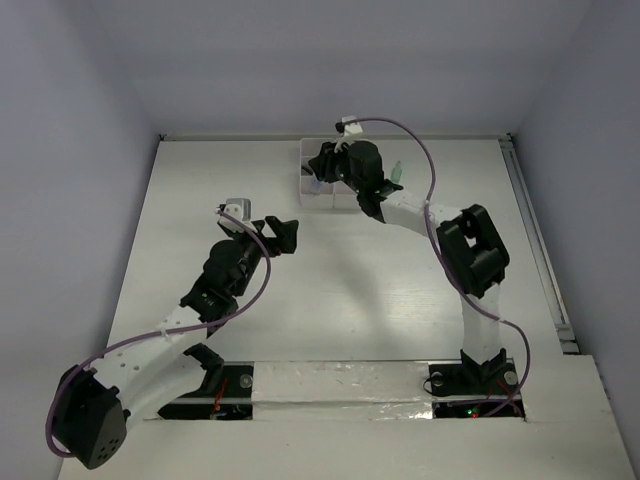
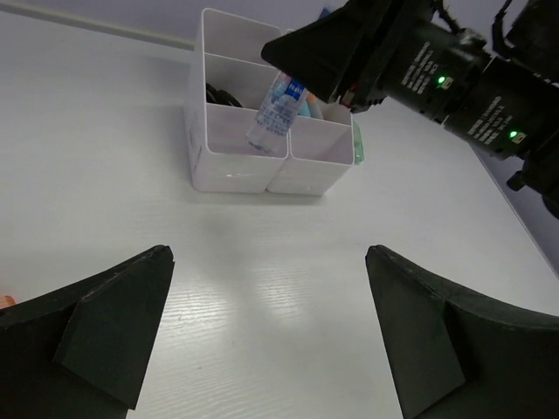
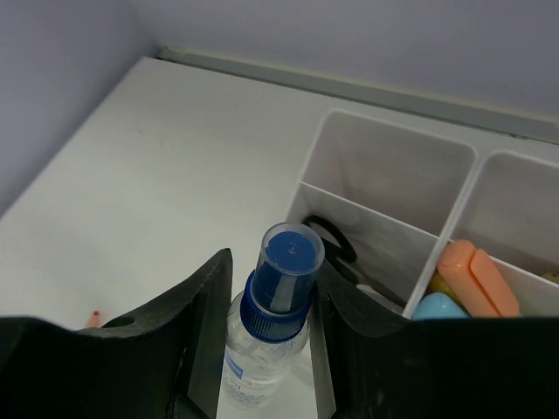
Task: Sort the stationery into containers
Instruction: Place the stationery in the storage box.
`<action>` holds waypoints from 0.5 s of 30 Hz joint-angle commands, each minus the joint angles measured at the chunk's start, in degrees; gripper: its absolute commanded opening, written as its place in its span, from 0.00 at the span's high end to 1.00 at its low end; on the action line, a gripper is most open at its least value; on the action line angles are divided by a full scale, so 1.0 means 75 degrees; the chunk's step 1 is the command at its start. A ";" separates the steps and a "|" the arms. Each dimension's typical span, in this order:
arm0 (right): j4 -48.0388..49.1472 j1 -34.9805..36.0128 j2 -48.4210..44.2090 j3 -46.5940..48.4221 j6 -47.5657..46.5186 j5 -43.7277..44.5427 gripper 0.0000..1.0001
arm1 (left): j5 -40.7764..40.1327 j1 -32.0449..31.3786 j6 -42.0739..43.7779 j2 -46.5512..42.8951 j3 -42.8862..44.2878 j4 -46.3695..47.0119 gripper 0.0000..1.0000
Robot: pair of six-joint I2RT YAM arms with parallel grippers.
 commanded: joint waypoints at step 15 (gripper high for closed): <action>0.2106 -0.0028 0.0784 0.0432 -0.1712 0.1247 1.00 | -0.0201 -0.0008 0.0265 0.0106 -0.0242 0.0655 0.08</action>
